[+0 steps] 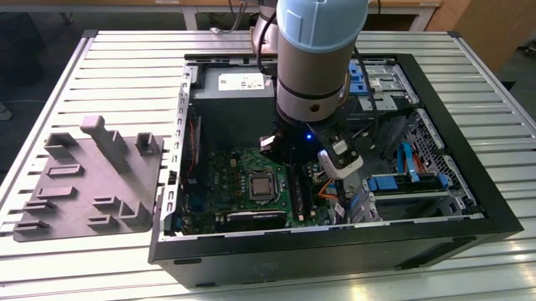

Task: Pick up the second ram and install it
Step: 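Insert the second ram into the second slot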

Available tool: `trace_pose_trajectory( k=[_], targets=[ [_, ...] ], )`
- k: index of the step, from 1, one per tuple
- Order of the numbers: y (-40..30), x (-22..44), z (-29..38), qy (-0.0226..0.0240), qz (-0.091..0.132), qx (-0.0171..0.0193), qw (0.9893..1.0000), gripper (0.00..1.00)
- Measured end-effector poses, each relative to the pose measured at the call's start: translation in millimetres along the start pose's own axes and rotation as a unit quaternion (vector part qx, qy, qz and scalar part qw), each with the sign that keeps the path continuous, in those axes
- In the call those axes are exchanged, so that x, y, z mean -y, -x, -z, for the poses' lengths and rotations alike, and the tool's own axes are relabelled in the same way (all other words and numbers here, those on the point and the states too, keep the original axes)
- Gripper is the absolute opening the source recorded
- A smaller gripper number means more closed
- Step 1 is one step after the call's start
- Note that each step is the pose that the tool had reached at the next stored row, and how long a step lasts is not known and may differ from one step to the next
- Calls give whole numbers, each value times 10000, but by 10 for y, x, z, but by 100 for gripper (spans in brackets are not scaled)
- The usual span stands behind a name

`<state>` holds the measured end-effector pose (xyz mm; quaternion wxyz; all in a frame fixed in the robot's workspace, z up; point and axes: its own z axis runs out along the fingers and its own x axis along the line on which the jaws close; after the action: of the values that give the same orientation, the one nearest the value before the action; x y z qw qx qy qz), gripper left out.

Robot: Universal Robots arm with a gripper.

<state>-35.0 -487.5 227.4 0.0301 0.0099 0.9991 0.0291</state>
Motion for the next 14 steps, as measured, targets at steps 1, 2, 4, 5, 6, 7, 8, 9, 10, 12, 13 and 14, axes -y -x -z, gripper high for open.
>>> trace_pose_trajectory(
  k=[1, 2, 4, 5, 6, 7, 8, 9, 10, 12, 13, 14],
  targets=[
    [-5, 0, -3, -1, 0, 0, 10000, 12],
    [-8, 1, -4, -2, 0, 0, 10000, 12],
    [-10, -2, -10, 1, 1, 0, 10000, 12],
    [-10, -5, -13, 2, 1, 0, 10000, 12],
    [-11, -6, -14, 2, 0, 0, 10000, 12],
    [-11, -7, -15, 1, 1, 0, 10000, 12],
    [-11, -7, -15, 1, 1, 0, 10000, 12],
    [-11, -8, -17, 2, 1, 0, 10000, 12],
    [-12, -9, -19, 1, 1, 0, 10000, 12],
    [-12, -12, -25, 0, 1, -1, 10000, 12],
    [-12, -14, -28, 1, 1, 0, 10000, 12],
    [-12, -15, -30, 1, 1, 0, 10000, 12]
  ],
)
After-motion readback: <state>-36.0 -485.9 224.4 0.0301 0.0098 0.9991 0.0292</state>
